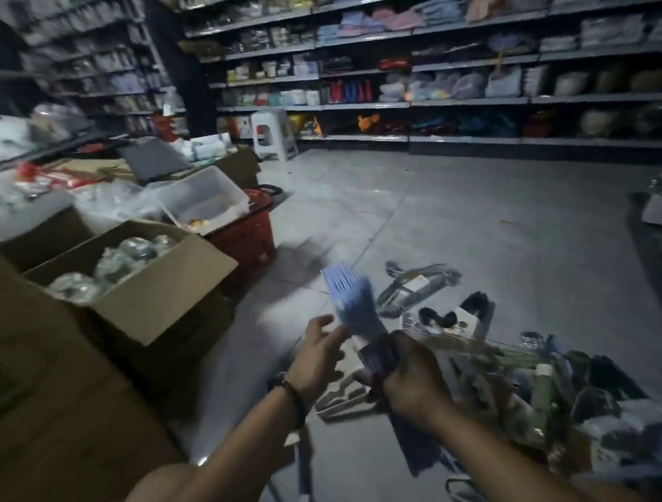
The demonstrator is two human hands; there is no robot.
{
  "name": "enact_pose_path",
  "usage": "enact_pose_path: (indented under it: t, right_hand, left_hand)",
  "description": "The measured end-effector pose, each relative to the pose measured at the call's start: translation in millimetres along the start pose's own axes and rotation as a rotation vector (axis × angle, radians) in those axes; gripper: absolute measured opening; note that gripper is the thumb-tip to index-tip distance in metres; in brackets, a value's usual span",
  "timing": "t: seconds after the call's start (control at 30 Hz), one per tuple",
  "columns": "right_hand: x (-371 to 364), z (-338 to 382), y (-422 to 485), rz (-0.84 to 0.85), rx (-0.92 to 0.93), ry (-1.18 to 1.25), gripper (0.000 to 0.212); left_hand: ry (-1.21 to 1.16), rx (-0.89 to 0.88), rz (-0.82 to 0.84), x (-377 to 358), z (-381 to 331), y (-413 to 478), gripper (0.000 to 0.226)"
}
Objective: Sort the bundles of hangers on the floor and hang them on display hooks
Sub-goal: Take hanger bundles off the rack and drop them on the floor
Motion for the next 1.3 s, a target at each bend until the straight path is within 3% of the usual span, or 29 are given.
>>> enact_pose_path:
  t: [0.07,0.1,0.2,0.27,0.37,0.47,0.53,0.63,0.67,0.73,0.8,0.87,1.03,1.17,1.3]
  right_hand:
    - [-37,-6,16,0.023,0.029,-0.069,0.039]
    - [-50,-5,20,0.013,0.046,-0.118,0.042]
    - [-89,11,19,0.108,0.119,-0.268,0.033]
    - [-123,18,19,0.235,0.212,-0.457,0.033]
    - [-165,15,22,0.451,0.225,-0.485,0.048]
    - [-197,12,15,0.622,0.257,-0.571,0.025]
    - [-199,8,19,0.566,0.252,-0.539,0.017]
    - [-191,-31,45,0.424,0.099,-0.594,0.05]
    - [-193,-53,50,0.471,-0.011,-0.598,0.059]
    - [-211,-100,43,0.661,-0.259,-0.454,0.053]
    - [-232,-138,44,0.697,-0.398,-0.294,0.053]
    - [-251,-168,55,0.627,-0.417,-0.246,0.057]
    - [-288,-222,84,0.459,-0.452,-0.302,0.037]
    - [-319,-259,106,0.427,-0.428,-0.293,0.028]
    - [-346,-304,111,0.418,-0.493,-0.396,0.029]
  left_hand:
    - [-0.217,-0.056,0.02,16,8,-8,0.03]
    - [-0.264,-0.075,0.003,25,15,-12,0.032]
    - [-0.192,-0.196,-0.107,48,22,-22,0.045]
    - [-0.158,-0.214,-0.189,63,24,-32,0.039]
    - [-0.149,-0.179,-0.337,95,47,-44,0.026]
    - [-0.196,-0.099,-0.561,135,86,-62,0.029]
    - [-0.204,0.001,-0.644,160,117,-67,0.025]
    - [-0.331,0.082,-0.668,194,162,-60,0.028]
    - [-0.376,0.096,-0.654,202,174,-55,0.03]
    - [-0.45,0.124,-0.612,215,194,-37,0.029]
    - [-0.508,0.164,-0.553,222,214,-15,0.03]
    - [-0.532,0.183,-0.492,227,234,7,0.034]
    - [-0.563,0.293,-0.465,245,301,49,0.034]
    - [-0.401,0.461,-0.485,258,354,57,0.024]
    - [-0.149,0.437,-0.465,270,385,73,0.059]
Point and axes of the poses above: each hand's wrist, its own y-axis towards the middle knuckle, its own x-axis out of the back of the hand, z = x × y, the point moved 10 cm from there along y, towards the middle knuckle, and after that the axes turned 8 degrees about z, right-handed, at the moved point
